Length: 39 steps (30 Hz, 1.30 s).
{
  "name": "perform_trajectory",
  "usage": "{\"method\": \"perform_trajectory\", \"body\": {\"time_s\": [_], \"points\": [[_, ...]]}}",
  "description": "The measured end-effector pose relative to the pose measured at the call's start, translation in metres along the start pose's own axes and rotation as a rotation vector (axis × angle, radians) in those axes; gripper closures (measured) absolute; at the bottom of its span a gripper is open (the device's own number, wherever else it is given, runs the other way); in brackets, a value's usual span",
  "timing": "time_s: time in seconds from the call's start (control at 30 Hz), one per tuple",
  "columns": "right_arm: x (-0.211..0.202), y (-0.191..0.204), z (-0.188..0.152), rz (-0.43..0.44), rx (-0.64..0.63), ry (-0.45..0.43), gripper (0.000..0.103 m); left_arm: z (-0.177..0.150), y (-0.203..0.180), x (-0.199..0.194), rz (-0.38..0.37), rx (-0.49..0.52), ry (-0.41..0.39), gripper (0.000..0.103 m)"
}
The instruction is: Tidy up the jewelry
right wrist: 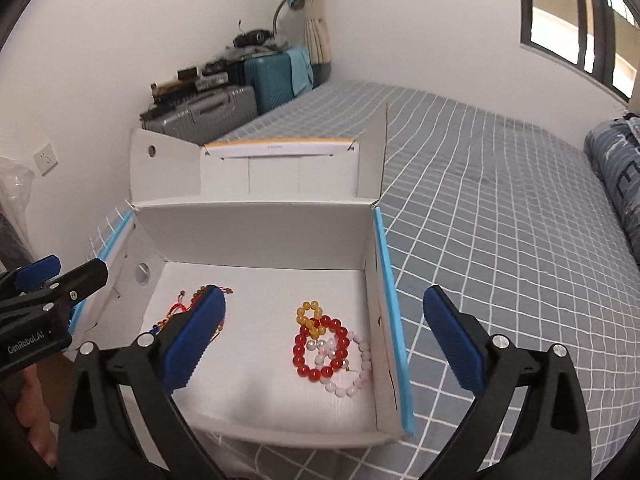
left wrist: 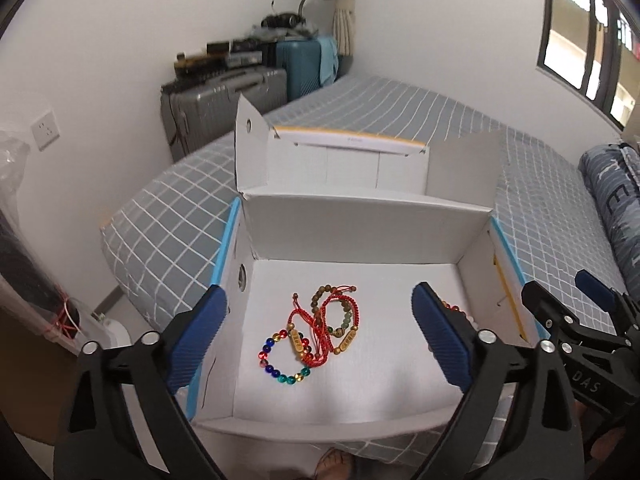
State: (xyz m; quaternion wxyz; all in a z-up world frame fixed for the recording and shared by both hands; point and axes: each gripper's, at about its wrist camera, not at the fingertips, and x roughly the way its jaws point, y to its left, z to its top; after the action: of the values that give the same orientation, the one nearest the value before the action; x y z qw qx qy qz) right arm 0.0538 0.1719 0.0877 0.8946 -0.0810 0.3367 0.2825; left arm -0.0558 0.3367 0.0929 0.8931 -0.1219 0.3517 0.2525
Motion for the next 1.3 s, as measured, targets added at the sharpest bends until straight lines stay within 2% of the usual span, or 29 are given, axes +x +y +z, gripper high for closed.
{"method": "perform_trajectory", "body": {"time_s": [0.13,0.33,0.67,1.3], "points": [[-0.026,0.003,-0.014,-0.011,-0.008,-0.048,0.008,-0.015,-0.004,-0.02,-0.012,0.019,-0.041,0.006],[-0.054,0.004,-0.042,-0.041,-0.025,-0.088,0.008,-0.048,-0.007,-0.034,0.007,0.048,-0.05,0.006],[-0.056,0.0,-0.089,-0.034,-0.005,-0.031,0.008,-0.09,-0.001,-0.048,0.0,0.07,-0.041,0.006],[-0.059,0.003,-0.09,-0.036,0.001,-0.03,0.008,-0.097,-0.001,-0.042,0.041,0.064,-0.024,0.006]]}}
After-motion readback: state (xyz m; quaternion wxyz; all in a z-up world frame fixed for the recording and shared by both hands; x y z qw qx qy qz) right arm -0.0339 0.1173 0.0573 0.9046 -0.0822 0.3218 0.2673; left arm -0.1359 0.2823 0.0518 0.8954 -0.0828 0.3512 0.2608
